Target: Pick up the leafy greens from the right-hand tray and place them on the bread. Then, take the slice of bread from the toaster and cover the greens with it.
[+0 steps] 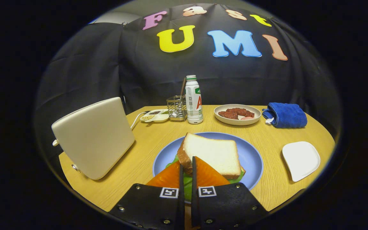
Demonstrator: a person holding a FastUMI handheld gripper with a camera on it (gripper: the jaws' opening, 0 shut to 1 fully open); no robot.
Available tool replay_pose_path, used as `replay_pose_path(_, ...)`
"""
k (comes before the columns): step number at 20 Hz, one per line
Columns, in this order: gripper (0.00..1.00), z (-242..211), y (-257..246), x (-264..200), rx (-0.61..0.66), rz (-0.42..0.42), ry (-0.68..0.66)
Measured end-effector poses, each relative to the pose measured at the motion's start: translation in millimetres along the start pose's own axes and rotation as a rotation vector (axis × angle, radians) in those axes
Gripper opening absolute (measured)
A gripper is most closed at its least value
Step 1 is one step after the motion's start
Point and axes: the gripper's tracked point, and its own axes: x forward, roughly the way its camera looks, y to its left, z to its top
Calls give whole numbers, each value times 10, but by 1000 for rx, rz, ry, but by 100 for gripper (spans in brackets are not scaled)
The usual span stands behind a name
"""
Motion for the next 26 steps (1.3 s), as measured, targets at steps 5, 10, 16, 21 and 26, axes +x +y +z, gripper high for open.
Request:
replay_pose_path(5,24,13,54,-14,-69,-16,-30)
replay_pose_path(10,45,-48,128,-32,11,52,15)
replay_pose_path(16,52,-18,172,-62,-8,57,-7)
replay_pose_path(21,91,-12,199,-58,-36,61,-22)
replay_pose_path(26,94,-8,203,-67,-37,63,-23)
